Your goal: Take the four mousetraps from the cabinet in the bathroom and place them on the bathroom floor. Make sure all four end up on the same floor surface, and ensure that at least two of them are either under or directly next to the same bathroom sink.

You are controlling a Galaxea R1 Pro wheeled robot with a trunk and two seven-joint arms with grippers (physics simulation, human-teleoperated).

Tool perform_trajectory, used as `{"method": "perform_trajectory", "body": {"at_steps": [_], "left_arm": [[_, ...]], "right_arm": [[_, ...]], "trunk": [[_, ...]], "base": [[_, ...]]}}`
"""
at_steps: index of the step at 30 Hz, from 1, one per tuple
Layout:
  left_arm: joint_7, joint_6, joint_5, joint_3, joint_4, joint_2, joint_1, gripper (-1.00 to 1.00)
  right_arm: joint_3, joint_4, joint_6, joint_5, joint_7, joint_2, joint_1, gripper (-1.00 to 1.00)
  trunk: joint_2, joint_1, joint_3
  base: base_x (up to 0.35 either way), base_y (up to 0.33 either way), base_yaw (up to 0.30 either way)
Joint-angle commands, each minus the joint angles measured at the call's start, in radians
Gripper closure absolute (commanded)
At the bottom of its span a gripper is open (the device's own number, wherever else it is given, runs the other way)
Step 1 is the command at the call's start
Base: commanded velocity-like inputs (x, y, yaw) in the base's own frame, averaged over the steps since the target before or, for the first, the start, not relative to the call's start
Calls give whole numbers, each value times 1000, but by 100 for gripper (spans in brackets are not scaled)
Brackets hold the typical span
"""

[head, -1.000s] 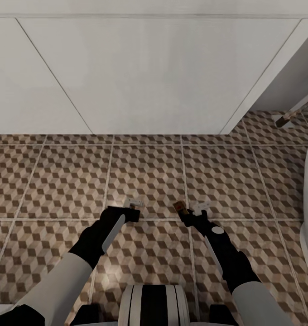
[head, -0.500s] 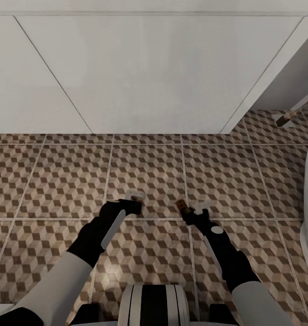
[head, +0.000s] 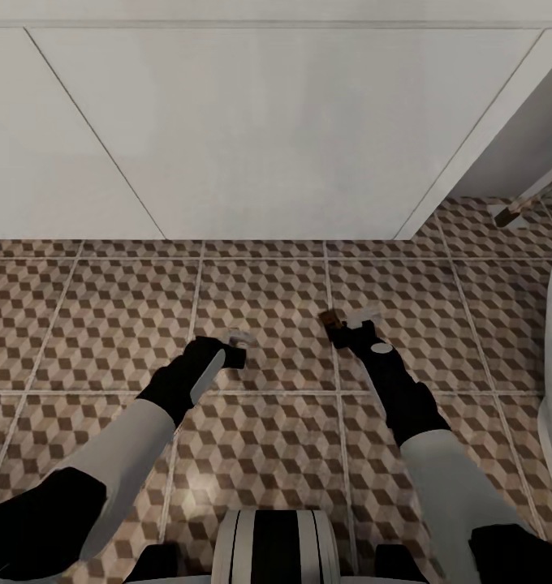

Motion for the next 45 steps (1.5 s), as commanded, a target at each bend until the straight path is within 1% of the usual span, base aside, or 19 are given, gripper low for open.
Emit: {"method": "perform_trajectory", "body": {"at_steps": [1,2,3,5,7,11,14,15,17,19,21,22,24,25,26,30,34,38,45], "left_arm": [[8,-3,9,-3,19,2,-19,100],[8,-5,9,-3,25,4,-27,100],[8,-9,9,-2,35,7,-41,100],[8,-11,9,-1,43,10,-52,100],[9,-13,9,0,62,16,-72,100],[9,-17,9,2,100,19,-91,100],[8,-71,9,4,113,34,-95,100],[6,-109,10,5,115,42,-96,100],[4,-153,10,4,113,49,-97,100],[3,-176,11,4,99,53,-97,100],[3,-187,12,2,58,56,-97,100],[3,-190,12,1,17,59,-97,100],[3,-183,12,-3,-70,68,-98,100],[3,-175,12,-4,-90,71,-98,100],[4,-153,12,-5,-125,74,-98,100],[6,-68,11,-6,-193,79,-98,100],[7,-40,10,-6,-211,82,-98,100],[7,-36,11,-6,-211,94,-98,100],[7,-35,11,-6,-212,99,-98,100]], "right_arm": [[-1,32,12,11,6,9,-33,100],[-1,52,14,11,6,14,-48,100],[-1,96,16,12,6,25,-79,100],[-1,145,17,13,5,35,-109,100],[-1,242,15,14,4,47,-163,100],[-1,331,10,14,-1,55,-223,100],[0,354,1,14,-3,57,-241,100],[0,358,-13,13,-3,58,-244,100],[1,361,-42,13,-3,58,-246,100],[2,361,-69,13,-2,58,-247,100],[3,360,-84,13,-1,58,-248,100],[4,358,-90,13,0,57,-248,100],[5,356,-97,14,2,56,-249,100],[5,355,-98,14,3,56,-249,100],[5,354,-100,14,3,55,-249,100],[5,344,-102,14,4,54,-249,100],[5,332,-103,14,4,55,-249,100],[5,330,-103,14,4,55,-249,100],[5,330,-103,14,4,56,-248,100]], "trunk": [[0,0,-1],[0,0,-1],[0,0,-1],[0,0,-1],[0,0,-1],[0,0,-1],[0,0,-1],[0,0,-1],[0,0,-1],[0,0,-1],[0,0,-1],[0,0,-1],[0,0,-1],[0,0,-1],[0,0,-1],[0,0,-1],[0,0,-1],[-1,2,-16],[-3,5,-43]], "base": [[0,0,0],[0,0,0],[0,0,0],[0,0,0],[0,0,0],[0,0,0],[0,0,0],[0,0,0],[0,0,0],[0,0,0],[0,0,0],[0,0,0],[0,0,0],[0,0,0],[0,0,0],[0,0,0],[0,0,0],[0,0,0],[0,0,0]]}}
